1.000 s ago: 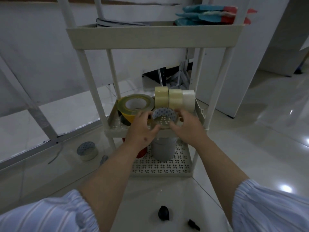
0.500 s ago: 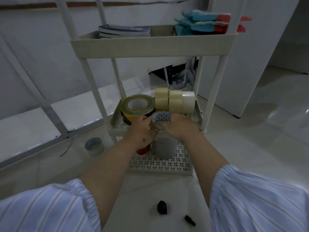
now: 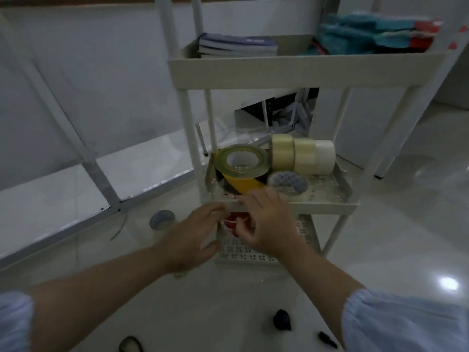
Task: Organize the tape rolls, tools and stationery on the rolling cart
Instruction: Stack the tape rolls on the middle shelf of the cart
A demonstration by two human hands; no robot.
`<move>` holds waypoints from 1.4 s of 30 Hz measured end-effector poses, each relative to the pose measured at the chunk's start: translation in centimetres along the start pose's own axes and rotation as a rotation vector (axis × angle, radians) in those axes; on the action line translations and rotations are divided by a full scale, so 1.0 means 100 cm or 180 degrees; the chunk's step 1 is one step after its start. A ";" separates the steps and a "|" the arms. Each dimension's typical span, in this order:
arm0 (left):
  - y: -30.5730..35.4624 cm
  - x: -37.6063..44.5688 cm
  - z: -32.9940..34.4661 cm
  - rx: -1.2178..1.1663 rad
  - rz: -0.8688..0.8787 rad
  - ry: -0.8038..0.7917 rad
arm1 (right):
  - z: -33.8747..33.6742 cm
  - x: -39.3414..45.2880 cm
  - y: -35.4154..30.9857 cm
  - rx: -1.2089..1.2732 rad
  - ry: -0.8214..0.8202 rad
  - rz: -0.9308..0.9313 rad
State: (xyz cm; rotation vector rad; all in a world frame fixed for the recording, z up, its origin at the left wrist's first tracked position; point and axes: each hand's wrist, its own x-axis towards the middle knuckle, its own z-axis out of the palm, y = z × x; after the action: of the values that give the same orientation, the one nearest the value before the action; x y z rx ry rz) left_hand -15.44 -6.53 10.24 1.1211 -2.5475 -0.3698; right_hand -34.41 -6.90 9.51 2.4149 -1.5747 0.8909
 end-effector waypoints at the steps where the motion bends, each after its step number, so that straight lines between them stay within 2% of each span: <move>1: -0.020 -0.016 0.005 0.0061 0.0010 -0.0088 | 0.012 -0.003 -0.014 0.0079 -0.0017 -0.0119; 4: -0.076 -0.056 0.022 -0.0077 -0.0434 -0.0108 | 0.050 -0.004 -0.055 0.0651 -0.0112 -0.0215; 10: -0.170 -0.087 0.056 -0.0330 -0.1485 0.0430 | 0.138 0.017 -0.107 0.1105 -0.0827 -0.0068; 13: -0.204 -0.083 0.062 -0.0556 -0.1832 0.0552 | 0.183 0.030 -0.114 0.1183 -0.1232 0.0430; 18: -0.254 -0.060 0.072 -0.1246 -0.2531 0.0436 | 0.234 0.066 -0.115 0.1552 -0.1640 0.1302; 20: -0.265 -0.055 0.076 -0.1566 -0.2493 0.0472 | 0.251 0.078 -0.109 0.1592 -0.1895 0.1471; 23: -0.268 -0.048 0.081 -0.2116 -0.2270 0.0795 | 0.274 0.086 -0.097 0.1512 -0.2428 0.1296; 25: -0.264 -0.043 0.087 -0.2498 -0.2326 0.1032 | 0.286 0.090 -0.091 0.1560 -0.2643 0.1424; 27: -0.265 -0.039 0.096 -0.2639 -0.2593 0.1040 | 0.294 0.095 -0.089 0.1665 -0.2765 0.1703; 33: -0.280 -0.040 0.114 -0.3136 -0.3469 0.1003 | 0.313 0.089 -0.086 0.2486 -0.2275 0.2181; 36: -0.278 -0.042 0.118 -0.3072 -0.3482 0.1077 | 0.311 0.082 -0.088 0.2627 -0.2127 0.1956; 39: -0.273 -0.042 0.119 -0.3102 -0.3451 0.1434 | 0.299 0.077 -0.089 0.2641 -0.1913 0.1674; 42: -0.266 -0.048 0.118 -0.2970 -0.3215 0.1397 | 0.292 0.066 -0.088 0.2848 -0.1682 0.1952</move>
State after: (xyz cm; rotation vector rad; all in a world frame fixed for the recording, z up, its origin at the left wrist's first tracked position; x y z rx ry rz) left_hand 0.49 -19.23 -11.11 1.6709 -1.0081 -1.2004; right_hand -13.02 -20.04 -9.04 2.9330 -2.6616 1.3589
